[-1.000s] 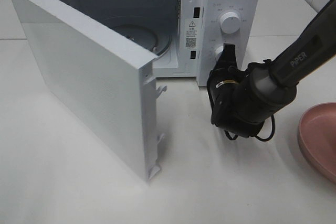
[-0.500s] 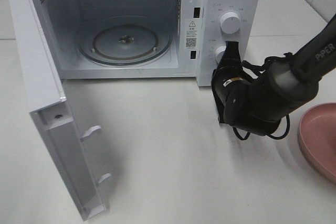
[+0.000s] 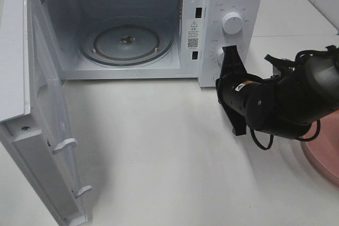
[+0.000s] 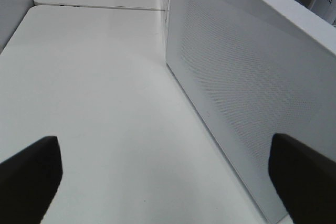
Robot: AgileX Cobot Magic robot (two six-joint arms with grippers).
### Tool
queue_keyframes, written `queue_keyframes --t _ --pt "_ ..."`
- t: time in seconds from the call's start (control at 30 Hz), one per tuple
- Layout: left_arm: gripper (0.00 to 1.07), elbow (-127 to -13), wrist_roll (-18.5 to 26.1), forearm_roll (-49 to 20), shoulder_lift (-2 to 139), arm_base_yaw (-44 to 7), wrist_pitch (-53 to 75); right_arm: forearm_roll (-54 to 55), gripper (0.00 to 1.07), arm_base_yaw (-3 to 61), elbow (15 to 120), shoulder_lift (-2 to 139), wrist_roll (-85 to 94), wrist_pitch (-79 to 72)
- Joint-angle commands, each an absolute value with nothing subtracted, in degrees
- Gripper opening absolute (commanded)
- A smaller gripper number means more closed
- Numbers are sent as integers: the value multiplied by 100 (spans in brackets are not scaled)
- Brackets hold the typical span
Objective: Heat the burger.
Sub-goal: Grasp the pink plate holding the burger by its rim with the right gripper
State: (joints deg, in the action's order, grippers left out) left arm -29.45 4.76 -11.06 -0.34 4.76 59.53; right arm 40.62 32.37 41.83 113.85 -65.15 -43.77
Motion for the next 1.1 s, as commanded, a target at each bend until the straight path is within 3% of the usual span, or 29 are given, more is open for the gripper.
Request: queue_keyframes --t 0.03,0.43,0.5,0.8,1.1 --pt "100 -2928 481 -1100 -149 464 5907 3982 0 3214 3925 10875 -5483 -3787" --pt "100 -2928 481 -1100 -149 464 5907 3988 2 3197 3673 9780 -2521 -1977" --pt "100 -2928 481 -1100 -149 464 5907 3953 3 3060 3678 9517 -1576 -1123" --pt "100 -2928 481 -1100 -149 464 5907 3484 5 2366 3678 9099 -395 464" --pt "100 -2928 481 -1100 -149 464 5907 2332 8 1788 3678 8445 -97 2338"
